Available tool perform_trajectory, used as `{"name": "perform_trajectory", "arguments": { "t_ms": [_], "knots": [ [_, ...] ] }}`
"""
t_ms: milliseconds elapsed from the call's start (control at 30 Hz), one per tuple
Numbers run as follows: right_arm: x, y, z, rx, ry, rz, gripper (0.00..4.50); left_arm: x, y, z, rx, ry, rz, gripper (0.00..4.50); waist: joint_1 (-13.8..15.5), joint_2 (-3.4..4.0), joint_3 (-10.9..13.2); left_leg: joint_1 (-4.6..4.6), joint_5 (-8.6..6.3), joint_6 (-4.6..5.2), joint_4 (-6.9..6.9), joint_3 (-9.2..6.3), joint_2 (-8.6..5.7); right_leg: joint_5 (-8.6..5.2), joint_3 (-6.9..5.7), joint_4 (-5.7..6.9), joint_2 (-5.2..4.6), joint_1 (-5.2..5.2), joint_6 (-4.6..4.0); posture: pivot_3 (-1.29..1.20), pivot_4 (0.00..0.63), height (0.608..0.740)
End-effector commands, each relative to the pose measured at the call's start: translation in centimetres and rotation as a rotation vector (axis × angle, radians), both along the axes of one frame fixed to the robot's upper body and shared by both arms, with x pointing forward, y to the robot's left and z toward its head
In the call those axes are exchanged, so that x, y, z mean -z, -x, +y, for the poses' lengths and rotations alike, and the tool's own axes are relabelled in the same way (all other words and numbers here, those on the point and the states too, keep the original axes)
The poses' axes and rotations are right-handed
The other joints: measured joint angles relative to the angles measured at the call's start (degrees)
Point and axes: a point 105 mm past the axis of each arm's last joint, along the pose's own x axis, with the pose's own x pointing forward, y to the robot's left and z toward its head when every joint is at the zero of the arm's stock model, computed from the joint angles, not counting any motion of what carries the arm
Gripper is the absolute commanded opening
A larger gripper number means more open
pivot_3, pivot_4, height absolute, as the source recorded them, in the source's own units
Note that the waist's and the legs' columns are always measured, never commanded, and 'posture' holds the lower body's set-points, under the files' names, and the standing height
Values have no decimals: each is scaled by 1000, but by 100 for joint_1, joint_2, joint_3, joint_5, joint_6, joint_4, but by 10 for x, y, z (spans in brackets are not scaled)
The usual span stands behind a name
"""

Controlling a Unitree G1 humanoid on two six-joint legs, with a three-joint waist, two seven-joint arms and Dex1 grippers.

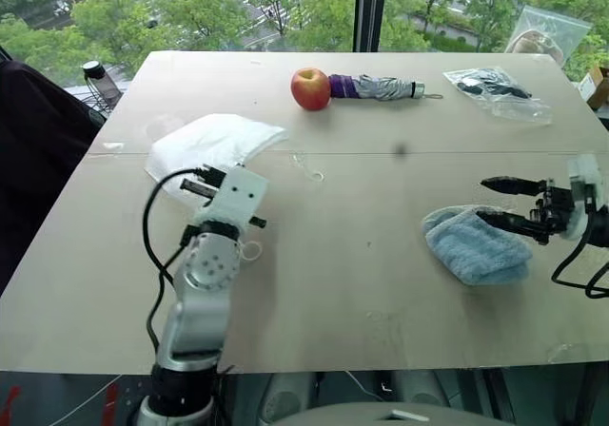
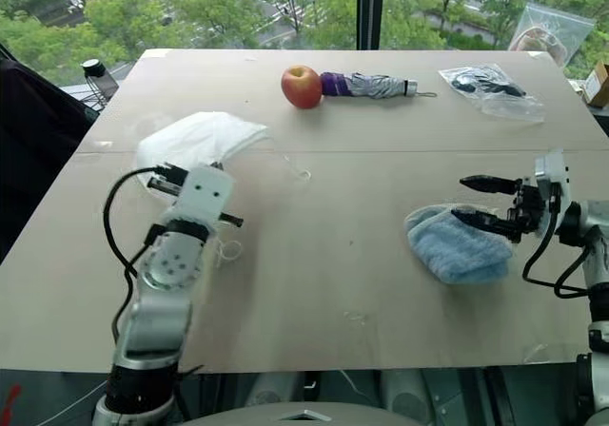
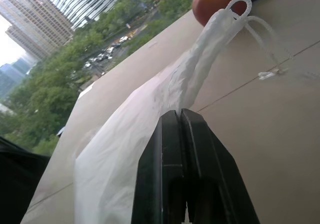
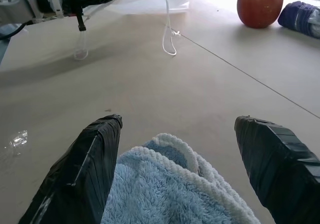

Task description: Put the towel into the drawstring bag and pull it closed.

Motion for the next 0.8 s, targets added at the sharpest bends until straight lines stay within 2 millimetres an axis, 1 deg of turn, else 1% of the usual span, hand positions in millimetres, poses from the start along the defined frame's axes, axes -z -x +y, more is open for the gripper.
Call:
{"name": "perform_trajectory", "arguments": {
  "t_ms": [33,100,167,200,233,267,333,433,467,633,800],
  "knots": [
    [-11,4,6,-33,8,-73,3854,-13,-3,-17,188,-86,-20,9,1,0,0,0,0,0,0,0,0,0,0,-1,2,0,0,0,150,740],
    [-11,4,7,-30,-1,-79,3854,-7,-6,-17,240,-150,4,9,0,0,0,2,0,0,0,4,-1,0,4,-1,2,0,0,0,150,740],
    [-12,7,8,-27,-9,-84,3854,2,-14,-5,209,-203,28,523,-1,1,0,3,0,0,-3,7,-1,0,7,-2,2,0,0,0,150,740],
    [-12,8,8,-28,-8,-86,3854,5,-16,0,189,-218,28,528,1,0,0,3,0,1,-4,7,-1,0,8,-2,1,0,0,0,150,740],
    [-12,9,9,-28,-8,-89,3854,8,-17,4,175,-233,26,988,2,0,0,3,0,1,-4,7,-1,0,6,-2,1,0,0,0,150,740],
    [-13,9,10,-27,-10,-92,3854,11,-17,5,169,-246,21,1298,2,0,0,4,0,1,-7,5,0,0,6,-2,1,-1,0,0,150,740],
    [-13,11,12,-26,-14,-97,3854,17,-17,4,167,-253,3,2054,2,0,0,4,0,1,-11,4,2,2,6,-2,-1,-3,4,0,150,740],
    [-14,12,13,-25,-17,-98,3854,27,-10,1,166,-266,-49,2054,3,1,0,4,-1,1,-12,8,2,5,12,-3,-19,-5,9,0,150,740],
    [-14,13,13,-24,-17,-97,3854,30,-8,3,155,-275,-63,2054,4,1,0,4,-1,1,-15,8,2,5,14,-4,-23,-6,9,0,150,740],
    [-19,16,13,-36,-18,-93,3854,42,-2,25,68,-298,-86,2054,8,1,0,1,-1,1,-19,0,3,4,24,-2,-28,-11,5,0,150,740],
    [-22,17,19,-60,-23,-92,3854,51,-6,42,43,-339,-74,2054,7,1,0,1,-1,1,-19,2,3,1,23,-2,-30,-12,0,0,150,740]
  ]
}}
